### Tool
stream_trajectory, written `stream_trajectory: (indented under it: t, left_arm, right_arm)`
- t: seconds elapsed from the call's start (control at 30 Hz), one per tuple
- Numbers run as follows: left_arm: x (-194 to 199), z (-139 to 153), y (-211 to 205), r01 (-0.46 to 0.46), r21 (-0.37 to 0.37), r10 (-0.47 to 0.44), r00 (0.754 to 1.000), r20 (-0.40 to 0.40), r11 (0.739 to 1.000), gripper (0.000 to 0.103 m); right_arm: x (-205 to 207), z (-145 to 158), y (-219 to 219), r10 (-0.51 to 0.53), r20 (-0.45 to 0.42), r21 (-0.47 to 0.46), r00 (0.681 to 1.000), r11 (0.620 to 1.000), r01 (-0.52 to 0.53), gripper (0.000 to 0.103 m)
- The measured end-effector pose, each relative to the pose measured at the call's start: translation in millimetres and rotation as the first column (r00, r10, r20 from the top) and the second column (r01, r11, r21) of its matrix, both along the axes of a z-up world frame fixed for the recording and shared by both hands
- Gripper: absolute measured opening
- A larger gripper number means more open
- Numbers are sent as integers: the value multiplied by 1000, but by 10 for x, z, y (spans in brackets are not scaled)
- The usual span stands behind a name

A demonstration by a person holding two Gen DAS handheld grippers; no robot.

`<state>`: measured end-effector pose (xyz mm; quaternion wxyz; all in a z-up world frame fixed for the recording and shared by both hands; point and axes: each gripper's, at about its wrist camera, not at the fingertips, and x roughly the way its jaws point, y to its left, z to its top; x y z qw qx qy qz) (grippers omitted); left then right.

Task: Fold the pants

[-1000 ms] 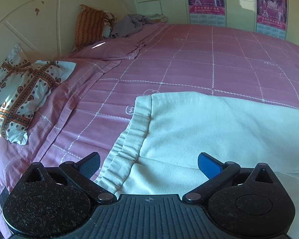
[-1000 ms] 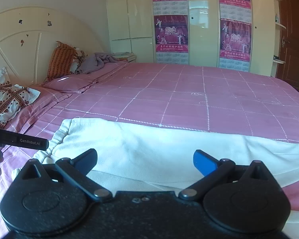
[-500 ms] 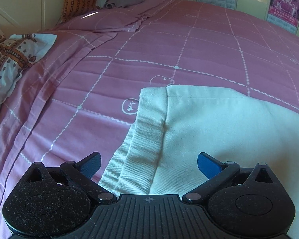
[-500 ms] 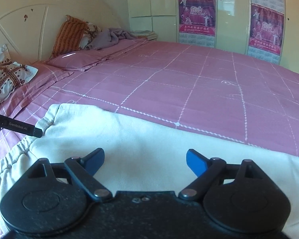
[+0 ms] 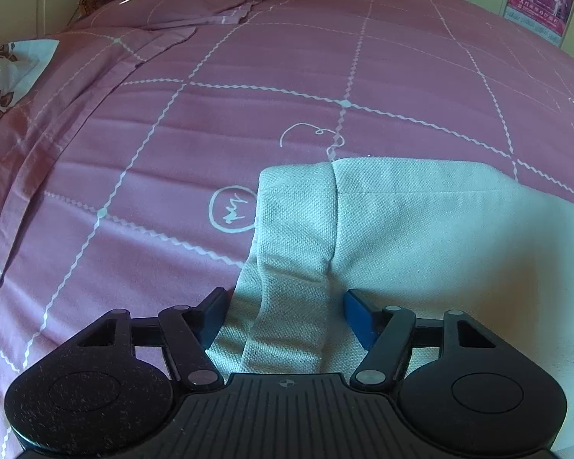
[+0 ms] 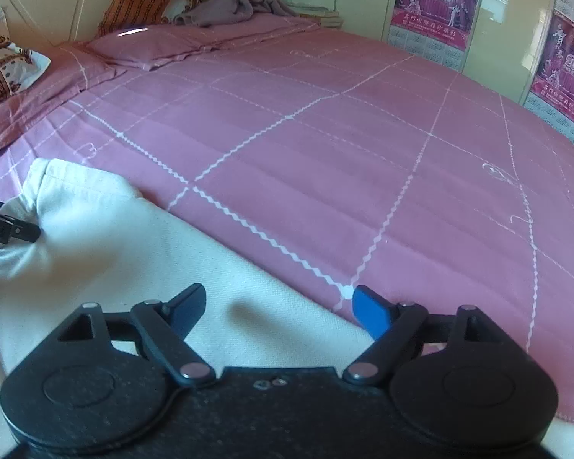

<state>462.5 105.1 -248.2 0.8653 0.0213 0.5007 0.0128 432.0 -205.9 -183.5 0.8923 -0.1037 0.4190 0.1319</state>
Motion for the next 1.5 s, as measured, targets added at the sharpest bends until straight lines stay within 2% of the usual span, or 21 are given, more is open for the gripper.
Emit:
stream_trajectory:
  t: [0.03, 0.1, 0.17, 0.2, 0.23, 0.27, 0.33, 0.47, 0.57, 0.63, 0.77, 0.87, 0.9, 0.93, 1.0, 1.03, 1.13, 1.3, 1.37, 1.47, 1.5]
  left_arm:
    - [-14, 3, 0, 2, -5, -2, 1000, 5, 1000, 63]
    - [-29, 12, -5, 4, -3, -4, 1000, 10, 1000, 61]
    - [-47, 37, -41, 13, 18, -13, 1000, 16, 1000, 55]
    - [-63, 49, -85, 17, 35, -18, 1000, 20, 999, 50]
    - [-84, 66, -130, 19, 51, -20, 1000, 23, 999, 45]
    - [-106, 83, -163, 15, 66, -17, 999, 27, 998, 43]
    - [-167, 129, -194, 14, 87, -18, 999, 39, 996, 36]
    - [-405, 345, -73, 16, 68, -22, 996, 84, 998, 35]
    - [-750, 548, 55, 31, 38, -35, 993, 108, 999, 35]
    - [-1036, 650, 136, 40, 14, -41, 993, 108, 999, 35]
    - [-1544, 717, 250, 36, -17, -35, 996, 79, 999, 36]
    - [-1829, 702, 350, 2, -73, -1, 1000, 17, 997, 41]
    - [-1925, 712, 395, -15, -104, 16, 1000, 6, 994, 48]
    - [-2027, 725, 465, -42, -149, 41, 999, -8, 988, 62]
    - [-2207, 761, 616, -103, -275, 96, 995, -36, 956, 86]
    - [-2300, 773, 696, -140, -330, 135, 990, -38, 934, 89]
    - [-2522, 749, 852, -216, -473, 206, 976, -72, 854, 91]
    - [-2563, 490, 829, -283, -615, 245, 958, -148, 736, 91]
    - [-2513, 370, 776, -300, -619, 252, 953, -167, 726, 91]
    - [-2474, 195, 728, -346, -632, 281, 938, -205, 693, 89]
    - [-2481, 174, 722, -363, -633, 298, 931, -212, 684, 79]
  right_arm:
    - [57, -51, 7, 4, -22, -14, 1000, 1000, -4, 70]
    - [95, -126, 9, 17, -44, -9, 999, 1000, -18, 68]
    - [47, -136, 8, 40, -48, 23, 998, 999, -39, 47]
    - [19, -124, 27, 50, -49, 26, 998, 998, -48, 28]
    - [-26, -108, 65, 61, -45, 8, 997, 998, -60, 15]
    - [-79, -93, 102, 75, -39, -17, 996, 997, -76, 11]
    - [-240, -27, 140, 86, -7, -35, 996, 996, -87, 9]
    - [-823, 315, 182, 110, 99, -3, 989, 994, -110, 9]
    - [-1525, 569, 228, 168, 134, 38, 977, 984, -175, 9]
    - [-1973, 612, 269, 182, 125, 68, 975, 979, -192, 9]
    - [-2728, 341, 471, 170, 33, 103, 985, 980, -172, 9]
    - [-2929, -35, 579, 120, -71, 100, 990, 989, -112, 26]
    - [-2966, -72, 574, 99, -62, 108, 993, 990, -92, 28]
    - [-2991, -54, 564, 83, -51, 119, 995, 990, -76, 32]
    - [-3043, 45, 502, 31, -65, 179, 997, 984, -19, 37]
    - [-3046, 95, 453, 7, -67, 208, 998, 978, 7, 42]
    - [-3069, 177, 256, -74, -87, 271, 993, 958, 95, 49]
    - [-3098, 69, -32, -217, -186, 342, 958, 900, 270, 49]
    - [-3093, 40, -124, -259, -215, 382, 941, 865, 326, 50]
    - [-3037, 16, -204, -312, -267, 416, 912, 816, 401, 50]
    - [-3012, 16, -222, -332, -282, 421, 900, 801, 427, 50]
